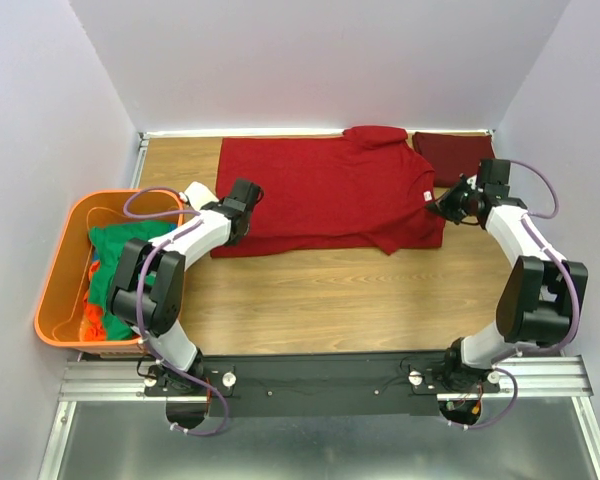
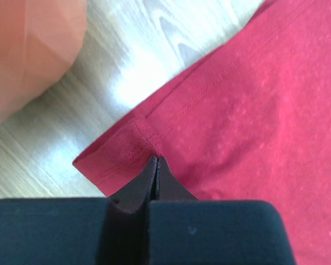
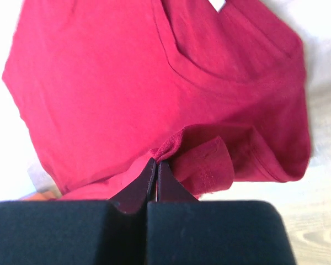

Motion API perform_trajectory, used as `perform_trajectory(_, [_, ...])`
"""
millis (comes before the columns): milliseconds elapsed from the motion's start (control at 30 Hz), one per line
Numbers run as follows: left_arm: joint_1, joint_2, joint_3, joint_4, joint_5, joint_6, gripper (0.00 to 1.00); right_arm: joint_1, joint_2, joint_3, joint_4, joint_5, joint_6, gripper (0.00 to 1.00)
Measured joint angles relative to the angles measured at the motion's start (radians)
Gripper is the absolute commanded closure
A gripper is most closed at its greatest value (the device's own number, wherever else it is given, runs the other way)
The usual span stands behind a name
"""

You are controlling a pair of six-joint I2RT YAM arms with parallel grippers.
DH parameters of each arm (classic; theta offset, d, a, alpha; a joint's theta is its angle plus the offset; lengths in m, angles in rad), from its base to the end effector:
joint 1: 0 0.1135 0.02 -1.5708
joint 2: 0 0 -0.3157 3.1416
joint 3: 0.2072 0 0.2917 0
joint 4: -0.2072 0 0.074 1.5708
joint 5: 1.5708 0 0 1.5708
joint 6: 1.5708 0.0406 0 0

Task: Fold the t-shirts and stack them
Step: Fold the tshirt

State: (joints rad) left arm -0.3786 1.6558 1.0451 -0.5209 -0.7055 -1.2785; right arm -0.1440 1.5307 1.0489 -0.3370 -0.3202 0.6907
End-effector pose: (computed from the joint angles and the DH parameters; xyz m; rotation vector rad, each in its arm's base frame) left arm 0.3439 -0.1085 0.2186 -1.1865 2.0161 0.1967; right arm 0.3630 -0.0397 0.2677 0.8422 2.2810 0.6359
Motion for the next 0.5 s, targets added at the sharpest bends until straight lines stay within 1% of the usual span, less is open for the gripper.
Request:
perform_trajectory(267, [0.038,0.036,0.085,0.003,0.001,0.045,1.0,0.0,0.082,0.092,0.018,-0.01,0.016,0.99])
perform_trajectory(500, [0.072,0.098,0.19,0.006,0.003,0.087,1.0,0.0,0.127,0.127,0.029,-0.01,0.024,0.99])
